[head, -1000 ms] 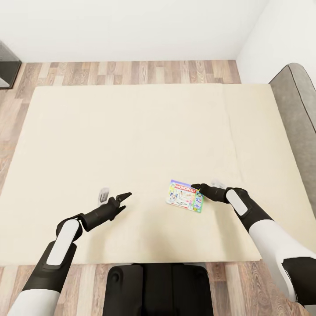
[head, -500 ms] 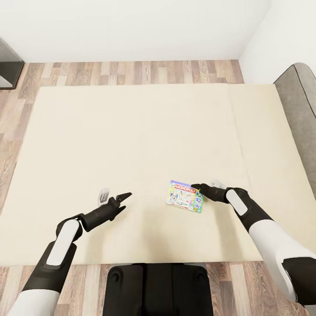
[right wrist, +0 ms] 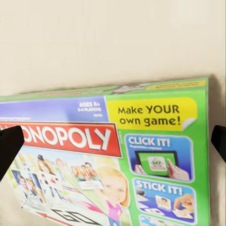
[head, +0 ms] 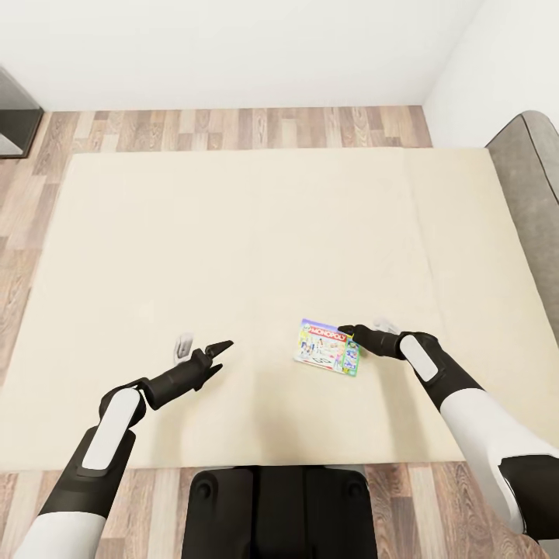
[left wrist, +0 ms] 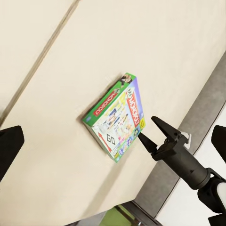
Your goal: Put all the toys in the child's room - the three board games (two on the bed and one on the table), the two jigsaw puzzles on the table, and the tennis ball on the table - inside the toy box on the table in the child's room.
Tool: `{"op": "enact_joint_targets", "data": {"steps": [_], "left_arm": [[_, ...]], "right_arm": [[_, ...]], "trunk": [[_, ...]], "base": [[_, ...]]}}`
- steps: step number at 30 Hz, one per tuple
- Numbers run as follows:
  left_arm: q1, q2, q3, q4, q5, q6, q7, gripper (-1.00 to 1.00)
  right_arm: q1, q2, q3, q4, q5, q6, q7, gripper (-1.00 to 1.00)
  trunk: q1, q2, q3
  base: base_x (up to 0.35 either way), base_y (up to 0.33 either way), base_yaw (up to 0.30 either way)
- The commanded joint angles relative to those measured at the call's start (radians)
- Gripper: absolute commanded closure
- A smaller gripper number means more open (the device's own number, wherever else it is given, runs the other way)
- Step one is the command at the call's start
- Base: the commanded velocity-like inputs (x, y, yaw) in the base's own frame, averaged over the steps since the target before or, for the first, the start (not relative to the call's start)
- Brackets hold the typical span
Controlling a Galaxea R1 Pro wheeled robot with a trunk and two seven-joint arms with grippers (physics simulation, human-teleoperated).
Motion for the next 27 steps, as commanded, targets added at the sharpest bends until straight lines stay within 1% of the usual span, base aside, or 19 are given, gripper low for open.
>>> {"op": "enact_joint_targets", "data": {"steps": [1,10,27], "left_arm": [[0.000,0.000,0.002,0.000,-0.005,0.005,-0.006,-1.00],[0.000,0.000,0.002,0.000,-0.006,0.005,-0.006,-1.00],[0.000,-0.001,0.002,0.000,-0.005,0.004,-0.006,-1.00]], "right_arm": [[0.000,-0.001,0.004,0.000,0.001,0.002,0.002,-1.00],[0.000,-0.001,0.004,0.000,0.001,0.002,0.002,-1.00],[0.000,-0.001,0.004,0.000,0.001,0.002,0.002,-1.00]], "trunk": [[0.001,-0.001,-0.001],[0.001,-0.001,-0.001],[0.001,-0.001,-0.001]], "base": [[0.000,0.120,0.000],[0.000,0.211,0.000],[0.000,0.271,0.000]]}}
